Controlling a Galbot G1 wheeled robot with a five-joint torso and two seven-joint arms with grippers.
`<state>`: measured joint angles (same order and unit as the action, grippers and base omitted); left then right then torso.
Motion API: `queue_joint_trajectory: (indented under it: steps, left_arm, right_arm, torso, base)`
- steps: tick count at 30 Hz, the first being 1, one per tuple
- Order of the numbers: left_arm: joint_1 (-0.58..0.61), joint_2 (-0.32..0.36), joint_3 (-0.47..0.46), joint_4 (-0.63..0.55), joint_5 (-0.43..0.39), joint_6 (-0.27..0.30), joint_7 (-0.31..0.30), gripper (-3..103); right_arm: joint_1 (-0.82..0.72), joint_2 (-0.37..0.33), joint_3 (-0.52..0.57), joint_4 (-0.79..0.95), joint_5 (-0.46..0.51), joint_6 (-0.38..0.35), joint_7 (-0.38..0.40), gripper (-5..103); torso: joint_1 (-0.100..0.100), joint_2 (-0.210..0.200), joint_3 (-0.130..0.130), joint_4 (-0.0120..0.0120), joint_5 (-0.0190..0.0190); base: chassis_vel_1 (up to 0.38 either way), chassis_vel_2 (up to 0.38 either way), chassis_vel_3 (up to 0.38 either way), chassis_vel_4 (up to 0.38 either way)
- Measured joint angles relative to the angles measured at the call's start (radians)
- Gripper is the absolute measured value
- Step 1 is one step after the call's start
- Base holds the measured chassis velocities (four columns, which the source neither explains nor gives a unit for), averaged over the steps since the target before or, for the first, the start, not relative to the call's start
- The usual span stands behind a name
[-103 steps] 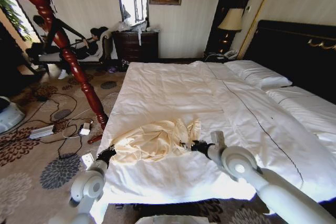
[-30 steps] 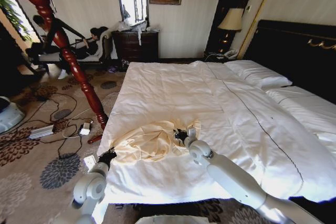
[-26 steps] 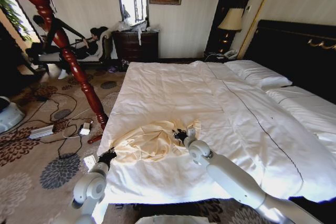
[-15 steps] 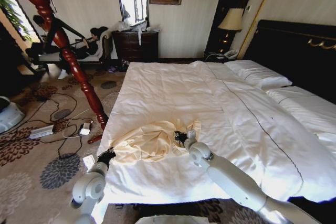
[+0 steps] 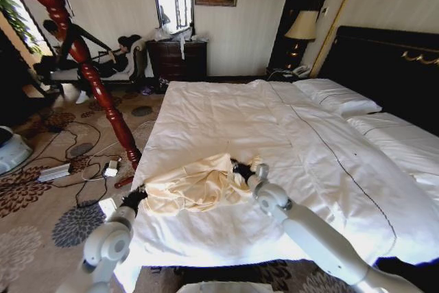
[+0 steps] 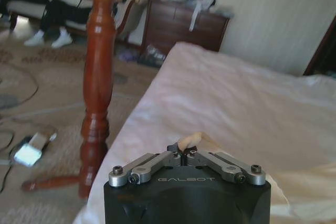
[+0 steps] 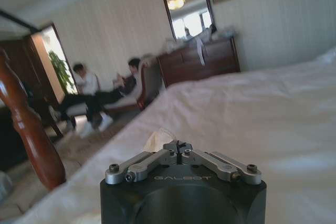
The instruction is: Pick up the clothes from the bed and hang them on the clothes hanger.
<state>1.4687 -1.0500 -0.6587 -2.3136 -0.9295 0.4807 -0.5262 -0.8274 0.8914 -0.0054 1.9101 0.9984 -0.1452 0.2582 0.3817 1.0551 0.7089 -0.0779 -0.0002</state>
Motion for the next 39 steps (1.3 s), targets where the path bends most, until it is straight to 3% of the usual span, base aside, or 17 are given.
queue_joint_trajectory:
  steps: [1, 4, 5, 8, 15, 17, 20, 22, 25, 27, 29, 34, 39]
  left_arm:
    - [0.0, 0.0, 0.0, 0.0, 0.0, 0.0, 0.0, 0]
    - [-0.036, 0.12, -0.097, -0.048, -0.14, -0.016, -0.005, 0]
    - [-0.036, 0.12, -0.097, -0.048, -0.14, -0.016, -0.005, 0]
    - [-0.06, 0.241, -0.183, -0.066, -0.247, -0.022, -0.013, 0]
    - [-0.115, 0.451, -0.343, -0.058, -0.433, -0.042, -0.033, 0]
    - [-0.129, 0.469, -0.35, -0.051, -0.442, -0.044, -0.033, 0]
    - [-0.266, 0.608, -0.349, 0.011, -0.503, -0.057, -0.027, 0]
    - [-0.297, 0.634, -0.339, 0.028, -0.514, -0.059, -0.026, 0]
    - [-0.481, 0.759, -0.27, 0.146, -0.578, -0.075, -0.014, 0]
    - [-0.516, 0.783, -0.261, 0.174, -0.592, -0.08, -0.008, 0]
    - [-0.581, 0.844, -0.259, 0.232, -0.631, -0.089, 0.004, 0]
    - [-0.655, 0.898, -0.268, 0.269, -0.67, -0.094, 0.017, 0]
    - [-0.685, 0.926, -0.29, 0.231, -0.681, -0.098, 0.024, 0]
  right_arm:
    - [0.0, 0.0, 0.0, 0.0, 0.0, 0.0, 0.0, 0]
    - [0.015, -0.034, 0.069, 0.062, 0.07, 0.046, -0.057, 0]
    - [0.015, -0.034, 0.069, 0.062, 0.07, 0.046, -0.057, 0]
    - [0.037, -0.062, 0.117, 0.125, 0.149, 0.063, -0.082, 0]
    - [0.169, -0.097, 0.179, 0.204, 0.297, 0.069, -0.074, 0]
    - [0.185, -0.101, 0.184, 0.205, 0.308, 0.07, -0.073, 0]
    - [0.286, -0.118, 0.196, 0.185, 0.366, 0.074, -0.068, 0]
    - [0.307, -0.119, 0.196, 0.176, 0.374, 0.074, -0.068, 0]
    - [0.442, -0.117, 0.172, 0.114, 0.404, 0.078, -0.064, 0]
    - [0.479, -0.111, 0.163, 0.096, 0.409, 0.08, -0.064, 0]
    - [0.581, -0.086, 0.134, 0.044, 0.421, 0.086, -0.064, 0]
    - [0.661, -0.07, 0.135, 0.023, 0.451, 0.092, -0.065, 0]
    - [0.686, -0.096, 0.174, 0.086, 0.477, 0.097, -0.065, 0]
  torso:
    - [0.0, 0.0, 0.0, 0.0, 0.0]
    - [0.0, 0.0, 0.0, -0.0001, 0.0001]
    - [0.0, 0.0, 0.0, -0.0001, 0.0001]
    - [0.0, 0.0, 0.0, -0.0002, 0.0001]
    - [0.0, 0.0, 0.0, 0.0003, -0.0001]
    - [0.0, 0.0, 0.0, 0.0003, -0.0003]
    - [0.0, 0.0, 0.0, -0.0003, 0.0001]
    - [0.0, 0.0, 0.0, -0.0003, 0.0002]
    - [0.0, 0.0, 0.0, -0.0005, 0.0002]
    - [0.0, 0.0, 0.0, -0.0006, 0.0002]
    - [0.0, 0.0, 0.0, 0.0008, 0.0001]
    - [0.0, 0.0, 0.0, 0.0001, -0.0003]
    - [0.0, 0.0, 0.0, -0.0004, 0.0001]
  base:
    - [0.0, 0.0, 0.0, 0.0]
    - [0.0, 0.0, 0.0, 0.0]
    - [0.0, 0.0, 0.0, 0.0]
    - [0.0, 0.0, 0.0, 0.0]
    - [0.0, 0.0, 0.0, 0.0]
    - [0.0, 0.0, 0.0, 0.0]
    - [0.0, 0.0, 0.0, 0.0]
    - [0.0, 0.0, 0.0, 0.0]
    - [0.0, 0.0, 0.0, 0.0]
    - [0.0, 0.0, 0.0, 0.0]
    - [0.0, 0.0, 0.0, 0.0]
    - [0.0, 0.0, 0.0, 0.0]
    - [0.0, 0.0, 0.0, 0.0]
